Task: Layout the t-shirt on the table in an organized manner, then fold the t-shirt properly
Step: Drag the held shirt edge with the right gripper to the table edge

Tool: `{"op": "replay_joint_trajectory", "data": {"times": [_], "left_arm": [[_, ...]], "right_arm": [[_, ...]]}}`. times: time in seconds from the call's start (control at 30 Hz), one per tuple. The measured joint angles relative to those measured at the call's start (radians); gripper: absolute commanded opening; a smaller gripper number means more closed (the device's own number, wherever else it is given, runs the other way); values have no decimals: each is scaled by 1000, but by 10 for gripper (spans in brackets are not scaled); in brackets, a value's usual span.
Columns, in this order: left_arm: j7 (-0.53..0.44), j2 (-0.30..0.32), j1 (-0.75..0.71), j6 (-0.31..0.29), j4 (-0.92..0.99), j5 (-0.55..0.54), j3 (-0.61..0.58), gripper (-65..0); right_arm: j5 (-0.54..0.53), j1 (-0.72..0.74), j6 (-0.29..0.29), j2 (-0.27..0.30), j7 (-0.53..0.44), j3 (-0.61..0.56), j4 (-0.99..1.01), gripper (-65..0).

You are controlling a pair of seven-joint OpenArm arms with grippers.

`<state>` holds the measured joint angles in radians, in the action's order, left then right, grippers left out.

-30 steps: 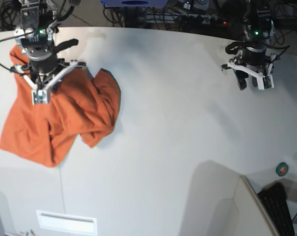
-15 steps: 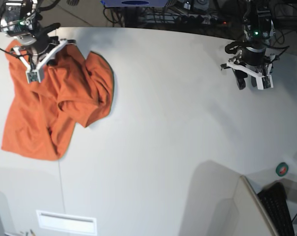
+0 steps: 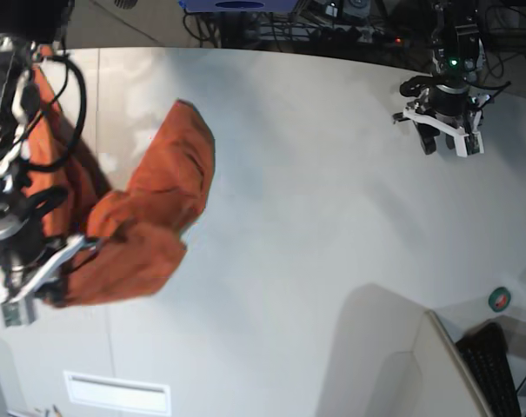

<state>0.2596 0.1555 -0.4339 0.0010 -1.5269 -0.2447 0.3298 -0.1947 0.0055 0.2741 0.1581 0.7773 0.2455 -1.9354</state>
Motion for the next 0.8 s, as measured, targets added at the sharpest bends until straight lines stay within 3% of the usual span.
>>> {"op": "replay_joint_trajectory", "data": {"times": [0.07,0.23,0.37,0.47,0.6,0.63,0.73,0.77,0.8], "left_arm": [[0,-3,-3,0,0,1,0,-398],[3,-8,-31,0,-5,1,-8,-398],[-3,-37,-33,0,-2,0,3,-398],[-4,-43,-40,-1,0,0,3,-398],[0,-59,-56,2,0,1,6,-398],[-2,-69,-54,5,-1,0,8,-398],[-2,-75,-51,-1,-3,0,0,-398],[-2,-77,-50,-1,-5,0,-2,-398],[-1,-75,-50,0,-5,0,-3,-398]], "right_arm": [[11,98,-2,32,50,75,82,-650],[6,277,-2,138,28,225,348,-650],[16,341,-12,230,-122,333,616,-650],[11,367,-9,283,-272,400,860,-650],[18,391,-21,330,-397,434,1209,-650],[12,394,-14,336,-423,445,1275,-587],[17,378,-15,338,-414,509,1324,-291],[16,362,-14,341,-420,524,1304,-239],[17,336,-13,341,-413,525,1262,-233]]}}
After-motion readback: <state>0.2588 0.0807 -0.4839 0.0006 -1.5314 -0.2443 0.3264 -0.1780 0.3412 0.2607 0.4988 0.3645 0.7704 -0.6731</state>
